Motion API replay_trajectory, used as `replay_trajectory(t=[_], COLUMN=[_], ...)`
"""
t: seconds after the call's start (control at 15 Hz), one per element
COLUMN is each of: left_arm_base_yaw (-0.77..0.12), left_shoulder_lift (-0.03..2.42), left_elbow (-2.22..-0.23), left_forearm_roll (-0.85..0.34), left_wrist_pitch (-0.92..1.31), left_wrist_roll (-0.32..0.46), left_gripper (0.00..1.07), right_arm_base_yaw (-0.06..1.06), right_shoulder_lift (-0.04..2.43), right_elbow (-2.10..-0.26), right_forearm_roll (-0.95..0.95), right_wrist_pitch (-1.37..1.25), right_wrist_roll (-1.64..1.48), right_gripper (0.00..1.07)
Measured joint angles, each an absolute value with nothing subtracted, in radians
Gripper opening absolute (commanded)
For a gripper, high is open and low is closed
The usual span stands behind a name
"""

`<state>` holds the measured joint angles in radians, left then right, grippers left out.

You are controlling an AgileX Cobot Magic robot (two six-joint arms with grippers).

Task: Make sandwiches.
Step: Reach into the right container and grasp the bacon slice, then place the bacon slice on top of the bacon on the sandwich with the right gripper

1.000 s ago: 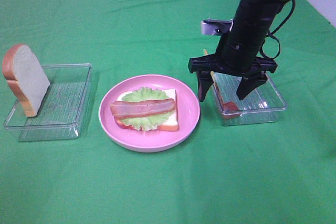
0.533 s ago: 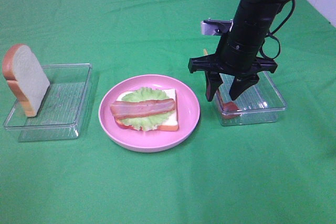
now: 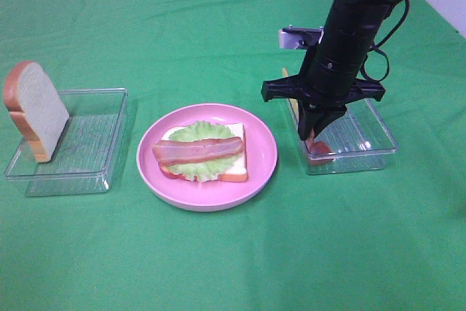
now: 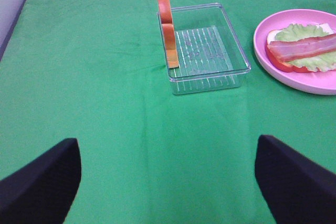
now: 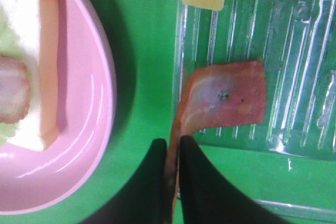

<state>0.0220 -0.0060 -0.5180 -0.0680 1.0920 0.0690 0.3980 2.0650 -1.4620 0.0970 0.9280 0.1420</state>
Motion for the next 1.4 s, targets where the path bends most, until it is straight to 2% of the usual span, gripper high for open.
replay_trajectory(t=[0.07,0.47,0.73,0.93,1.27,1.4], left_arm_base_yaw=[0.022,0.022,0.022,0.022,0.022,0.022], left_shoulder_lift=[-0.006,-0.006,-0.006,-0.006,-0.006,-0.006], left_elbow=[-0.518,-0.518,-0.518,-0.518,-0.518,-0.518], left_forearm_roll=[-0.068,-0.068,-0.068,-0.068,-0.068,-0.068], left_wrist_pitch=[1.092,1.092,1.092,1.092,1.092,1.092], left_wrist_roll=[0.069,0.069,0.069,0.069,0.069,0.069], left_gripper=[0.84,0.84,0.84,0.84,0.84,0.84], right_arm_base_yaw=[0.398,0.398,0.398,0.398,0.401,0.444], right_shoulder_lift=[2.065,2.044,1.914,1.787,1.806,1.845], right_elbow=[-1.462,-1.462,-1.461,-1.461,-1.461,-1.461], right_forearm_roll=[0.097,0.098,0.101,0.251,0.642,0.713], right_wrist_pitch=[0.929,0.951,1.031,1.048,1.022,0.995], right_wrist_roll=[0.142,0.142,0.135,0.051,-0.227,-0.293], right_gripper=[0.0,0.0,0.0,0.0,0.0,0.0])
